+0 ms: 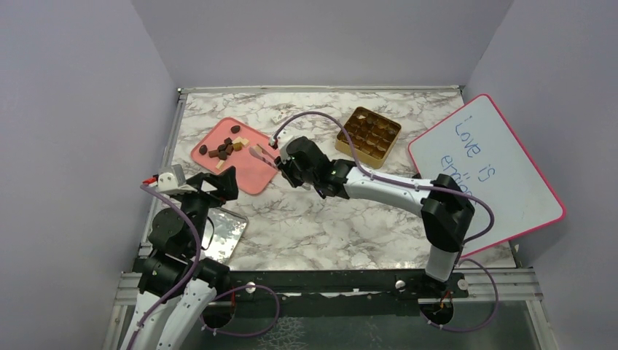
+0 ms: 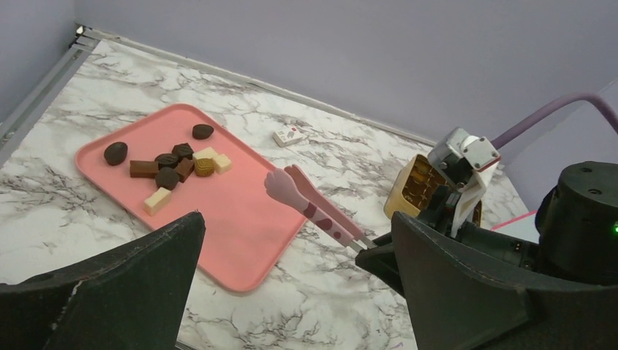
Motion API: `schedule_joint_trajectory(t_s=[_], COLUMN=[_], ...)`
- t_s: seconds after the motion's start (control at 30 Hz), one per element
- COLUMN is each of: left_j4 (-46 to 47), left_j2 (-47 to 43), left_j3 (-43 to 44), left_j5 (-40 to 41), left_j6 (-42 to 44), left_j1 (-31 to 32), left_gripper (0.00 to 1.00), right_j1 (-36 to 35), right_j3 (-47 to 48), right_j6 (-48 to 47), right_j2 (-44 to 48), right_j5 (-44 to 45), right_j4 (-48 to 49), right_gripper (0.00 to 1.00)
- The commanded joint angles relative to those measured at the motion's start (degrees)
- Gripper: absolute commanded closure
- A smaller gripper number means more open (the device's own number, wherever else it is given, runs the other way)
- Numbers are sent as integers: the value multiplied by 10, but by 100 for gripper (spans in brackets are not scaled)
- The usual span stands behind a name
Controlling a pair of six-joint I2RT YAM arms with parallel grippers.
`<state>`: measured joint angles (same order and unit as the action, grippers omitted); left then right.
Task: Pack the chocolate
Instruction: Pick up the fake chocolate from the plate, then place the fake chocolate in the packing box.
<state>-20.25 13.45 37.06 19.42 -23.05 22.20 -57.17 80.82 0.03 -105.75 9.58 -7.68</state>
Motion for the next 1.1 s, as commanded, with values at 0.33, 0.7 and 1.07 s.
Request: schedule_joint_trajectory(t_s=[0.33, 0.7, 1.07], left_j4=[-1, 0, 0], left_j2=[82, 77, 79], left_j3=[0, -2, -3], left_j5=[-70, -72, -78], left_j6=[32, 33, 34], left_j1=[-2, -2, -2], left_gripper=[1, 1, 1], right_j1=[146, 277, 355], right_j3=[-44, -30, -42], right_j6=[95, 130, 133], right_j2=[121, 166, 176], right_j5=[36, 30, 23], right_j4=[-161, -259, -274], right_gripper=[75, 74, 74])
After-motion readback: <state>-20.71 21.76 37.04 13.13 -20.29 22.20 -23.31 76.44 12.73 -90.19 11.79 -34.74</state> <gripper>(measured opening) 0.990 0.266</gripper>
